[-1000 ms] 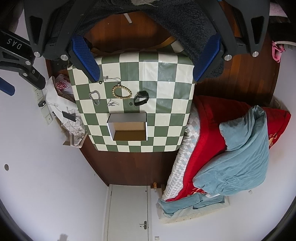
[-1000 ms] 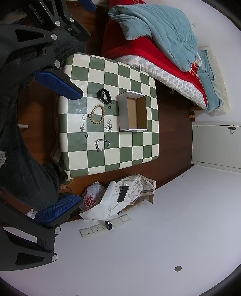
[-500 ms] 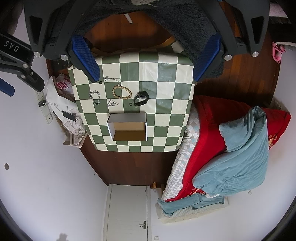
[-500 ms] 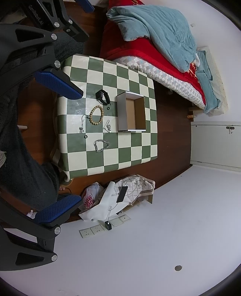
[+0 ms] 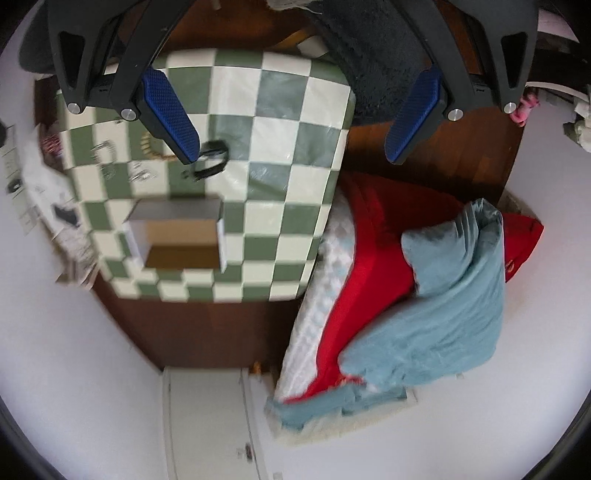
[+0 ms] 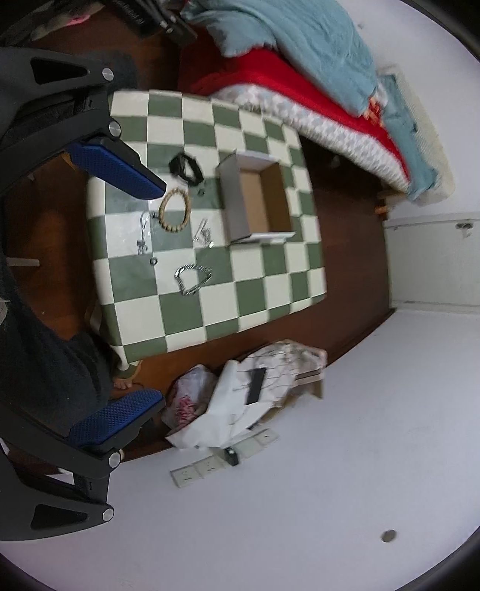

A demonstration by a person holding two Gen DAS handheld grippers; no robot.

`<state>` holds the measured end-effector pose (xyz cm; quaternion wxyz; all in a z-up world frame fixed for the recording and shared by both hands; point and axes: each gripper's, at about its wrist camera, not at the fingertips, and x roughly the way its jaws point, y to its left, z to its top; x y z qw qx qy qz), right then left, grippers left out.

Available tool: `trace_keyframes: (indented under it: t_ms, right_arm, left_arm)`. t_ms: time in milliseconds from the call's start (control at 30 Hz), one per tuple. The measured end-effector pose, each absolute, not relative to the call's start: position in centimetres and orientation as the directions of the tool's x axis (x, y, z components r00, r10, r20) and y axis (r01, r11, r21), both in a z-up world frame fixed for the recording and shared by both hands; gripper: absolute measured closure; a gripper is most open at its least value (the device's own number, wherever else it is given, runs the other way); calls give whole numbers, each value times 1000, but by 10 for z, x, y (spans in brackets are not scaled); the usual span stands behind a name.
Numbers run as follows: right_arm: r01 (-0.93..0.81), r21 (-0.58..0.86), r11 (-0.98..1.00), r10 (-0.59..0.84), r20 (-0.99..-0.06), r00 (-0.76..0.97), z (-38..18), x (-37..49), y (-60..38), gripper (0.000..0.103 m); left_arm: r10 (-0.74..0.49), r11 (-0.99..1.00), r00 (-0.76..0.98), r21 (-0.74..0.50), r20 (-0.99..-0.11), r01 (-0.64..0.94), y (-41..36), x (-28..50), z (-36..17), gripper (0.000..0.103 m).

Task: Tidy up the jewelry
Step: 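Grasp the black watch band with the left tool while the right tool grasps the wooden bead bracelet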

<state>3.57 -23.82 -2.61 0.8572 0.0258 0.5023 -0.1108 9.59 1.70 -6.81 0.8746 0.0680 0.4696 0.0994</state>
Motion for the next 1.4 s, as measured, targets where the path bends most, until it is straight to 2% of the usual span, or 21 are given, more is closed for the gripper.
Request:
trace_keyframes:
  t_ms: [167, 300, 533, 900, 967, 1000, 1100, 1167, 1233, 1267, 1333, 1400]
  right_arm:
    - [234, -48, 971, -141, -907, 397, -85, 76, -254, 27]
    - [263, -7, 965, -94, -943, 320, -140, 107, -272, 38]
    - [283, 45, 958, -11, -981, 194, -218, 148, -291, 41]
    - [198, 95, 976, 73, -991, 115, -281, 188, -226, 41]
    - [177, 87, 980, 68, -991, 113, -286, 191, -216, 41]
    - [166, 79, 983, 62, -992, 110, -289, 192, -209, 41]
    - [136, 61, 989, 47, -993, 107, -295, 194, -194, 41]
    - [123, 37, 992, 25, -994, 102, -299, 195, -186, 41]
    - [102, 1, 995, -9, -995, 98, -305, 194, -176, 41]
    - [89, -20, 996, -29, -994, 105, -306, 193, -172, 42]
    - [60, -41, 997, -48, -991, 124, -305, 191, -160, 51]
    - [39, -45, 998, -50, -990, 134, -302, 188, -150, 67]
  left_arm:
    - [317, 947, 446, 300, -837, -110, 25, 134, -126, 1]
    - [341, 939, 379, 330, -860, -95, 27, 165, -166, 1]
    - [343, 932, 280, 361, -897, 15, 16, 214, -226, 1]
    - [295, 897, 190, 340, -936, 282, -26, 245, -285, 2]
    - [274, 897, 167, 314, -947, 310, -29, 247, -292, 23]
    - [267, 899, 158, 305, -951, 314, -29, 246, -295, 24]
    - [229, 911, 163, 271, -960, 312, -28, 246, -292, 36]
    - [187, 927, 148, 224, -971, 301, -24, 245, -291, 71]
    - [209, 927, 139, 241, -968, 286, -19, 242, -293, 91]
    - [220, 927, 142, 252, -965, 278, -16, 241, -294, 92]
    - [247, 926, 160, 282, -956, 250, -9, 235, -295, 93]
    - [255, 933, 166, 288, -953, 218, -1, 229, -295, 93]
